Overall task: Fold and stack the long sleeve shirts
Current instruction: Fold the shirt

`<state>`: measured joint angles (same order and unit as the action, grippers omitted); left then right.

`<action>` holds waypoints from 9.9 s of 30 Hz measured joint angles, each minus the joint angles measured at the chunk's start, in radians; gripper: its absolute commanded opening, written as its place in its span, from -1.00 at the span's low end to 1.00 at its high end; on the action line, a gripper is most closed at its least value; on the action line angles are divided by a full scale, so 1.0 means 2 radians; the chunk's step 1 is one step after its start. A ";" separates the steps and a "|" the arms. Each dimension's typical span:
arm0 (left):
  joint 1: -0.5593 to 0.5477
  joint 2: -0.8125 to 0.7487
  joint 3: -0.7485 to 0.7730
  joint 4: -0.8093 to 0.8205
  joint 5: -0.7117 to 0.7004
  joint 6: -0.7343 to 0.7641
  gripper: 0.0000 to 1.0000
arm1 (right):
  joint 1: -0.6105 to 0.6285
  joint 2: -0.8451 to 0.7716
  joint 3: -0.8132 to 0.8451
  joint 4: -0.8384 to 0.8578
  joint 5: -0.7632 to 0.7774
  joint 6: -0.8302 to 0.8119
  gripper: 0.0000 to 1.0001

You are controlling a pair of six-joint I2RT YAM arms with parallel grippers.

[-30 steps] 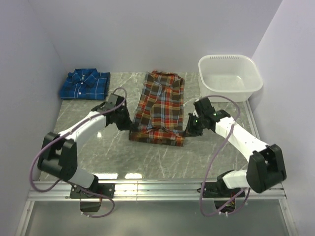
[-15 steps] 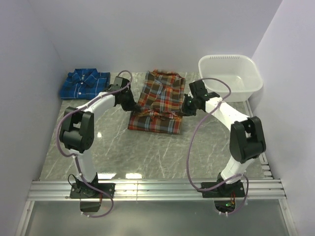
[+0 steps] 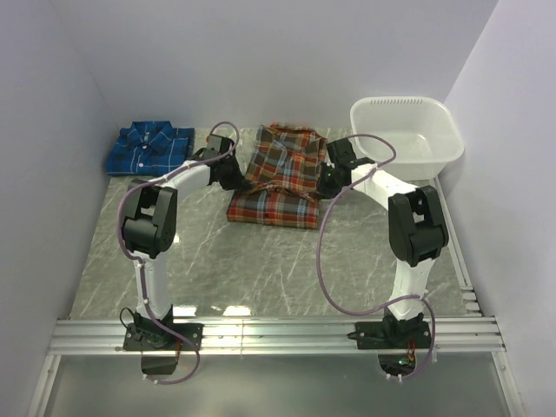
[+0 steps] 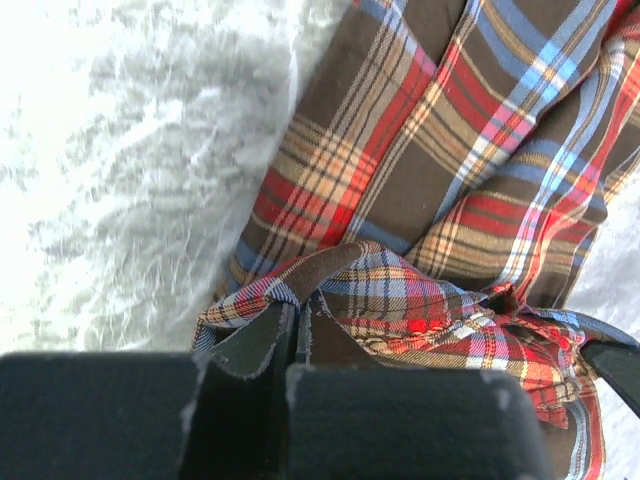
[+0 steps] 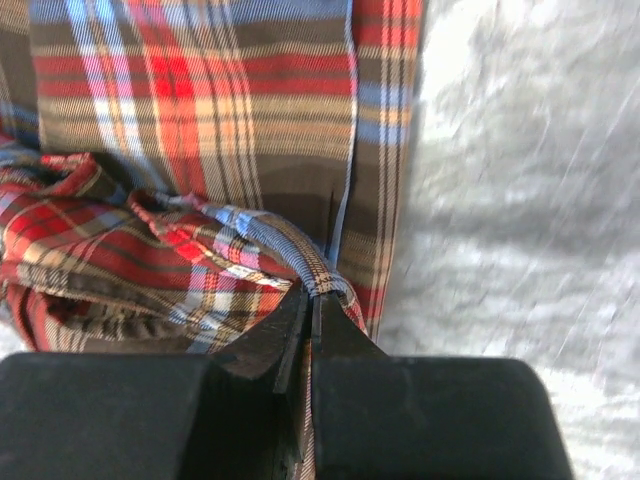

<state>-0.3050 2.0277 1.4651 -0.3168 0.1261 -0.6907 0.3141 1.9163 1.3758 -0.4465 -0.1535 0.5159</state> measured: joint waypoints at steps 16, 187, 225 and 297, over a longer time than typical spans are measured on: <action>-0.001 0.003 0.001 0.072 -0.032 0.026 -0.80 | -0.007 0.007 0.006 0.036 0.030 -0.008 -0.81; 0.131 -0.091 -0.172 0.073 0.010 -0.037 -0.05 | 0.042 0.106 -0.135 0.521 -0.152 0.223 -0.16; 0.123 -0.120 -0.256 0.186 0.039 -0.082 0.08 | 0.042 -0.081 -0.243 0.408 -0.149 0.112 -0.17; 0.031 -0.132 -0.292 0.220 0.047 -0.095 0.13 | 0.235 0.063 -0.125 0.243 -0.354 -0.053 -0.17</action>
<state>-0.2440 1.7634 0.8803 0.1238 0.2203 -0.8810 0.7849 2.0430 1.1252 0.0387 -0.8608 0.4095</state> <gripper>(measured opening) 0.565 0.413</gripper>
